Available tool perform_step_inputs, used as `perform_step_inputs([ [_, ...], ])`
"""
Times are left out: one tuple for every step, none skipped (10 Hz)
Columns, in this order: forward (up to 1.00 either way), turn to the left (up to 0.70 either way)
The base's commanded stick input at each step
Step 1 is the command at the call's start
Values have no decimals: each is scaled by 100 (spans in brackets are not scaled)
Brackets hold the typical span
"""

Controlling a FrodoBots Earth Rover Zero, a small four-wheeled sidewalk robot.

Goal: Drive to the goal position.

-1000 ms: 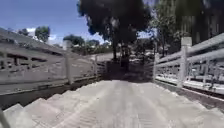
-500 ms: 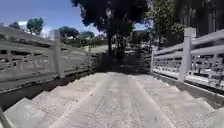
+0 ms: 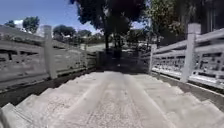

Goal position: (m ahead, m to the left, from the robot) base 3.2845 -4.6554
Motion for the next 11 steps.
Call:
perform_step_inputs([
  [45, 0],
  [45, 0],
  [45, -2],
  [45, -21],
  [45, -1],
  [45, 0],
  [45, 0],
  [45, 0],
  [45, 0],
  [45, 0],
  [45, 0],
])
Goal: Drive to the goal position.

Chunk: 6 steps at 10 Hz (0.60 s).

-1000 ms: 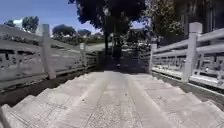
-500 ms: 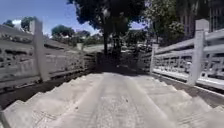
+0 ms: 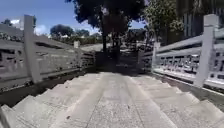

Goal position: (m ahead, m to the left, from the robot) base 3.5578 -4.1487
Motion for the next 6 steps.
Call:
perform_step_inputs([
  [45, 0],
  [45, 0],
  [45, 0],
  [45, 0],
  [45, 0],
  [45, 0],
])
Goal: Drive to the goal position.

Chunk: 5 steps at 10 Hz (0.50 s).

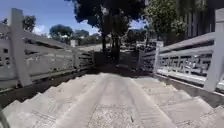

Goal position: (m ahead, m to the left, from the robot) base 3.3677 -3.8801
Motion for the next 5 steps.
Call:
perform_step_inputs([
  [45, 0],
  [45, -11],
  [45, -16],
  [45, -2],
  [45, 0],
])
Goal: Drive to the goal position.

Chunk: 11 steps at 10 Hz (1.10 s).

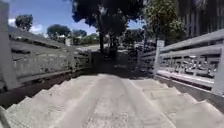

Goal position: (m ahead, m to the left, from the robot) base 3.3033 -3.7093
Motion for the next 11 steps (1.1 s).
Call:
perform_step_inputs([
  [45, 0],
  [45, 0],
  [45, 0],
  [45, 0],
  [45, 0],
  [45, 0],
  [45, 0],
  [45, 0],
  [45, 0],
  [45, 0],
  [45, 0],
])
